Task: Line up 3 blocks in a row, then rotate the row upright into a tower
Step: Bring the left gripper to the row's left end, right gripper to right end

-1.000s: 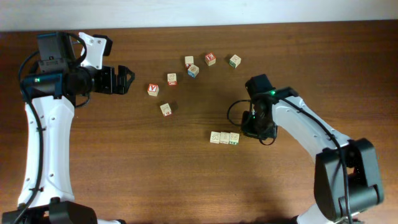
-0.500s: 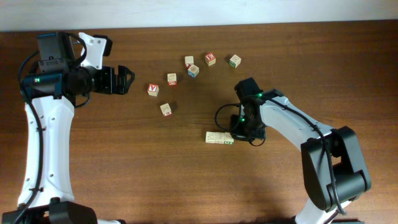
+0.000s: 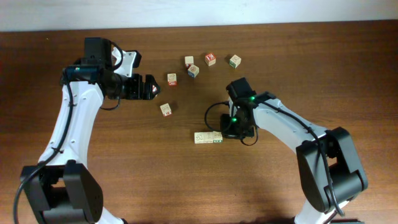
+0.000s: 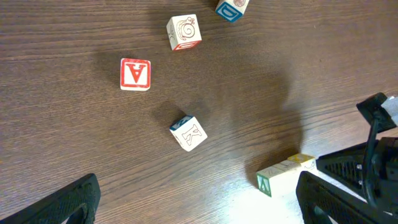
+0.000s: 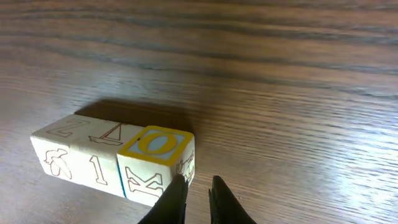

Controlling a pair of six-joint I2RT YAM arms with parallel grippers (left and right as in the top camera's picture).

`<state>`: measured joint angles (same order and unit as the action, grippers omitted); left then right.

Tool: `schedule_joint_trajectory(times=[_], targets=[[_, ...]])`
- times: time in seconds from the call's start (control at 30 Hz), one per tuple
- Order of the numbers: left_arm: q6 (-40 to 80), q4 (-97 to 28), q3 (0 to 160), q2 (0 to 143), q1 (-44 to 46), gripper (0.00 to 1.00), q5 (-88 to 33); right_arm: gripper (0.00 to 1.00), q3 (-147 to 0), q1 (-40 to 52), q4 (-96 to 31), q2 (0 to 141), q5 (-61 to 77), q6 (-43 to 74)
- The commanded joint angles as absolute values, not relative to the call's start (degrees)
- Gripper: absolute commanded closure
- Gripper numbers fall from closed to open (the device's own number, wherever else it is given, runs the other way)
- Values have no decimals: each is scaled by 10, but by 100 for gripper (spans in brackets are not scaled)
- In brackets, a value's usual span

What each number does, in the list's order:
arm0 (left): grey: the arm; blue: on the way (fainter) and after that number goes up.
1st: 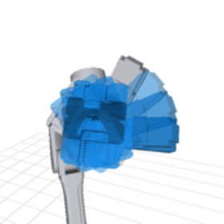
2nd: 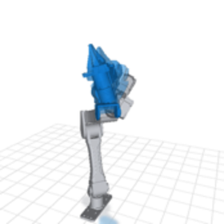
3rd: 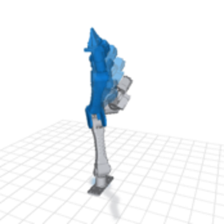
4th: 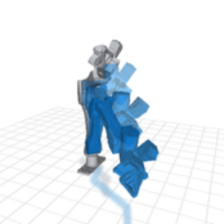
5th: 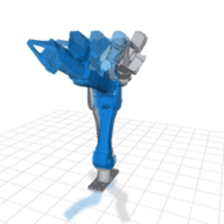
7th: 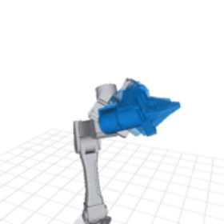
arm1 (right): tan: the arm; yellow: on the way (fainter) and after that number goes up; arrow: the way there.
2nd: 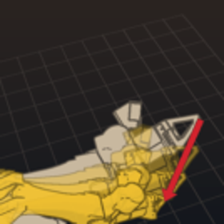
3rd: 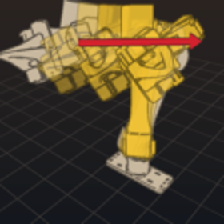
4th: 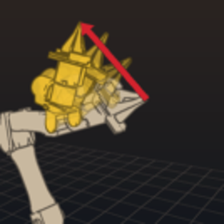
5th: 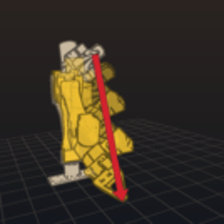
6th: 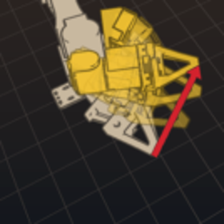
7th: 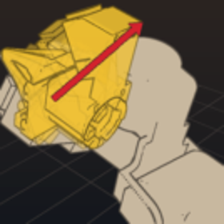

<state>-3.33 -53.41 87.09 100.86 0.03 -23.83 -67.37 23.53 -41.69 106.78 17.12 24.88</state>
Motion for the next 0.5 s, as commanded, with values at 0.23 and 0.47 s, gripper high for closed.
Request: schedule_joint_trajectory(times=[0.23, 0.47], targets=[[96, -577, 923, 977, 14, 100, -186, 72, -699, 166, -478, 976, 159, 242], [145, -461, 666, 978, 127, 100, -270, 69, -649, 162, -458, 991, 164, 238]])
